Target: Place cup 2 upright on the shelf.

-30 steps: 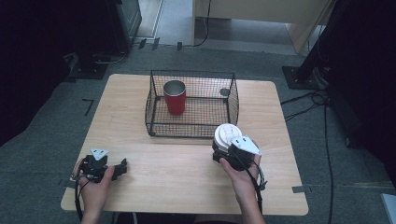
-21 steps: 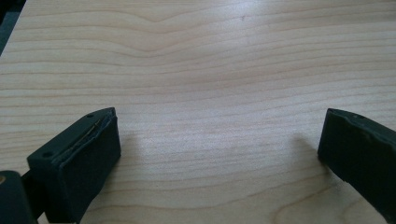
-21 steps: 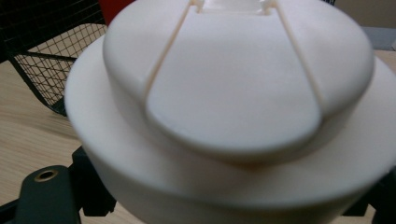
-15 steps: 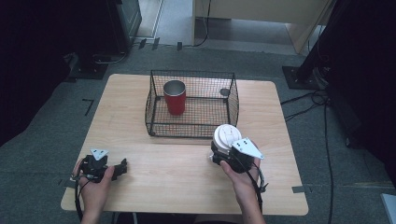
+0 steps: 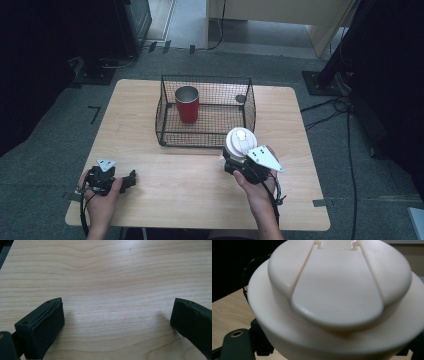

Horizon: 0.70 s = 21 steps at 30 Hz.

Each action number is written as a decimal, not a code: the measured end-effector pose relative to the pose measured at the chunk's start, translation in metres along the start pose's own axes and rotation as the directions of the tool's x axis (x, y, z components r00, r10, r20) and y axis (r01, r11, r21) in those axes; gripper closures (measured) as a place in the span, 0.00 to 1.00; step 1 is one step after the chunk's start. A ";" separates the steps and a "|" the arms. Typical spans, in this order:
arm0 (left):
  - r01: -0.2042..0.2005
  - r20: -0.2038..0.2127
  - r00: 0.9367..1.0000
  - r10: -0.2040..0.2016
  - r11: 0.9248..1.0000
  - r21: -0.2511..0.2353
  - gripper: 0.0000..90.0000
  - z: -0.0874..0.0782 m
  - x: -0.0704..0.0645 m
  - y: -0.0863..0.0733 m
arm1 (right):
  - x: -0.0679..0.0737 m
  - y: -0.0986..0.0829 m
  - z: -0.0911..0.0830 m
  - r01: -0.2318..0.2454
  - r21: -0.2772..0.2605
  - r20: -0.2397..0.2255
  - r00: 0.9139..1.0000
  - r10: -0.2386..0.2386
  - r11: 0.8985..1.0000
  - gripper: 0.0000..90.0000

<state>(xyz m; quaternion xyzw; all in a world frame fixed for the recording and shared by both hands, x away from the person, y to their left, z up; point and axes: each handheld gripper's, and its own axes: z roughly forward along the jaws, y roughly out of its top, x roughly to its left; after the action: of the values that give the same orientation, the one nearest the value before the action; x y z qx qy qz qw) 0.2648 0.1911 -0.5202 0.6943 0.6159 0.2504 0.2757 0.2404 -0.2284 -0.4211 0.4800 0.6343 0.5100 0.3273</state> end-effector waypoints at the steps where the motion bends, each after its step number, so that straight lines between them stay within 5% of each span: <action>1: 0.000 0.000 1.000 0.000 1.000 0.000 0.00 0.000 0.000 0.000 | 0.001 0.004 0.000 0.002 -0.016 -0.001 1.000 -0.002 1.000 0.18; 21: 0.001 0.000 1.000 -0.001 1.000 0.000 0.00 0.000 0.000 0.000 | 0.008 0.053 0.010 0.035 -0.136 0.009 0.999 -0.034 0.990 0.18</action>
<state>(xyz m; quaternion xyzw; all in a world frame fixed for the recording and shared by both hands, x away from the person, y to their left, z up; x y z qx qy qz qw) 0.2648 0.1910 -0.5202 0.6939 0.6162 0.2502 0.2760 0.2620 -0.2165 -0.3720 0.4472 0.6049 0.5450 0.3702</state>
